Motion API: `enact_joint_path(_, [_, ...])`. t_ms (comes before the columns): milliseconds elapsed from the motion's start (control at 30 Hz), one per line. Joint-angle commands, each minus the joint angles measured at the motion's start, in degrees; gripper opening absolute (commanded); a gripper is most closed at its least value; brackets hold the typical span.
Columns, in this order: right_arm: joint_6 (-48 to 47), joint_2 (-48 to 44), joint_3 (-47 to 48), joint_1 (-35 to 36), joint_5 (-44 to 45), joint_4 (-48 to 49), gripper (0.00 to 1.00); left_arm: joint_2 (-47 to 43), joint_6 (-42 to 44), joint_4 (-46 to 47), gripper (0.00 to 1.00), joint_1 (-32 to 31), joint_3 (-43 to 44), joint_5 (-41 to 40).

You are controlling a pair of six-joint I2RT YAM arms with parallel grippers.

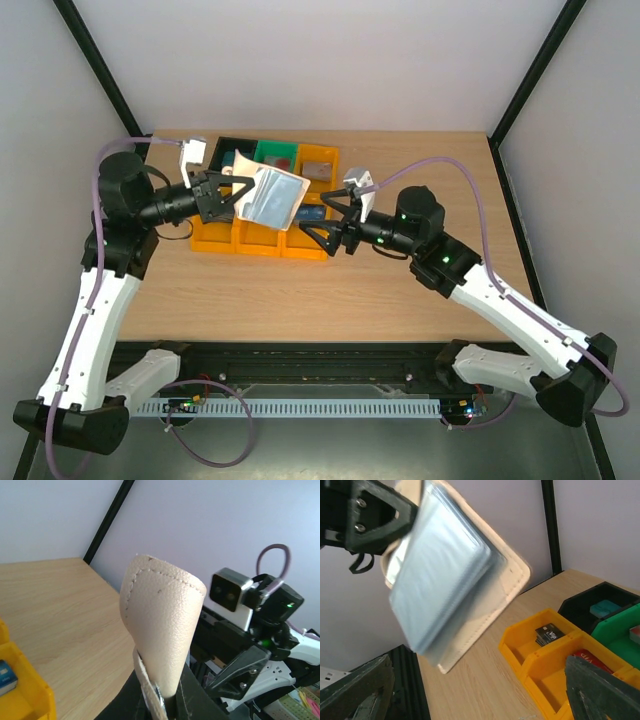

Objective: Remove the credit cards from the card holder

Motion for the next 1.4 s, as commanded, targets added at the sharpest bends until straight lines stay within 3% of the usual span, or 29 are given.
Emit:
enact_joint_path(0, [1.44, 2.62, 0.04, -0.35, -4.17, 4.22, 0.92, -2.12, -2.17, 7.07, 0.02, -1.12, 0.65, 1.72])
enact_joint_path(100, [3.74, 4.14, 0.24, -0.35, -6.62, 7.37, 0.89, -3.35, -5.02, 10.91, 0.02, -1.80, -1.70, 1.40])
enact_joint_path(200, [7.52, 5.24, 0.24, -0.33, -8.32, 12.94, 0.72, -4.60, -7.46, 14.62, 0.02, -3.10, -4.21, 1.45])
enact_joint_path(267, [10.55, 5.95, 0.56, -0.26, -11.06, 16.28, 0.68, -5.18, -7.90, 15.32, 0.02, -3.69, -5.23, 0.78])
enact_joint_path(633, [13.25, 7.53, 0.82, 0.97, -13.65, 19.67, 0.71, -5.60, -7.65, 14.56, 0.02, -4.98, -10.09, -3.88])
enact_joint_path(1000, [17.16, 12.67, 1.99, 4.06, -5.88, 22.18, 0.64, -5.62, -10.83, 17.29, 0.02, -6.74, -15.39, -5.67])
enact_joint_path(1167, [18.22, 13.46, 2.35, 4.04, -2.96, 21.42, 0.52, -6.18, -12.23, 19.50, 0.02, -7.03, -18.15, -5.08])
enact_joint_path(1367, [19.16, 13.65, 3.07, 4.02, -0.17, 16.46, 0.24, -7.59, -13.38, 21.89, 0.02, -7.07, -22.44, -5.39])
